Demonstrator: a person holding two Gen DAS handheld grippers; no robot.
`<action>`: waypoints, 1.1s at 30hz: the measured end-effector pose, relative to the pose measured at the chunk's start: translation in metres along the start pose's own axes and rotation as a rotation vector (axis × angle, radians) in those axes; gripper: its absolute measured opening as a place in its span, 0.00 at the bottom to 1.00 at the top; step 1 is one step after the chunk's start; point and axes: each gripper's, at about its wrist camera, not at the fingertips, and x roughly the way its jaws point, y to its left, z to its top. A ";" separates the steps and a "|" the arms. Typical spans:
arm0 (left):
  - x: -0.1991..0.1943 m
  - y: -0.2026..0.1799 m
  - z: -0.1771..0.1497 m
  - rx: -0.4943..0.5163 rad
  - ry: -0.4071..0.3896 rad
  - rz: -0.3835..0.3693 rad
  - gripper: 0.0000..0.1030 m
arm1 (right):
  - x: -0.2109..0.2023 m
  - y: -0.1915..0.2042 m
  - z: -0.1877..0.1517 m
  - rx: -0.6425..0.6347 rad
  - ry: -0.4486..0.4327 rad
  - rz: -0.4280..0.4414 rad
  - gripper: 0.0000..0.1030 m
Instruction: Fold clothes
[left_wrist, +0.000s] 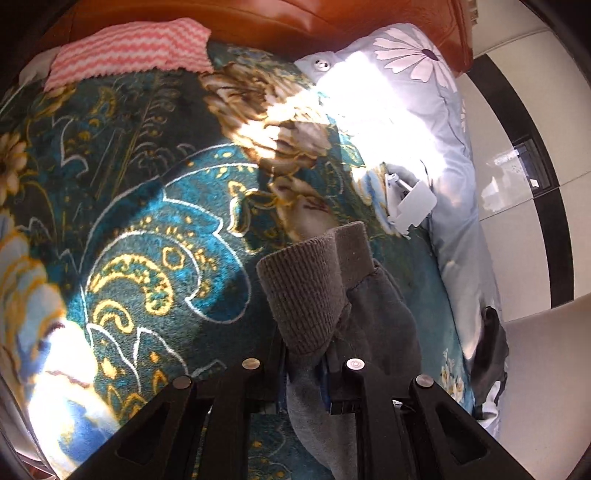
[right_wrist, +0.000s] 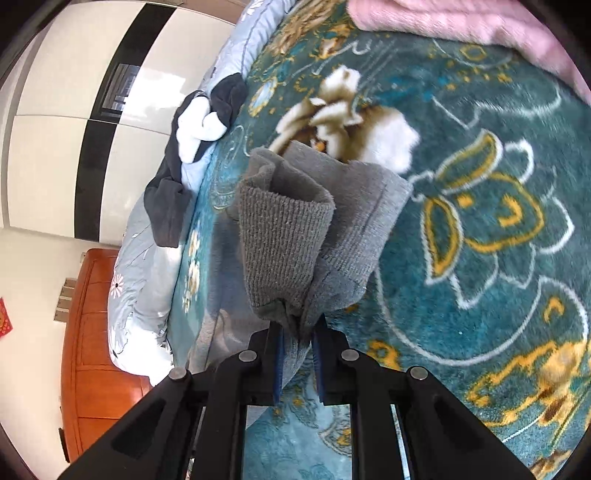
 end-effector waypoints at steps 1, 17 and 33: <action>0.006 0.004 -0.003 -0.004 0.012 0.019 0.15 | 0.002 -0.003 0.000 0.013 0.000 -0.001 0.14; -0.017 0.014 0.014 -0.046 0.081 -0.004 0.44 | -0.033 0.030 -0.003 -0.189 -0.054 -0.175 0.41; -0.036 -0.072 -0.014 0.243 0.072 -0.051 0.60 | 0.073 0.115 -0.032 -0.327 0.185 -0.052 0.41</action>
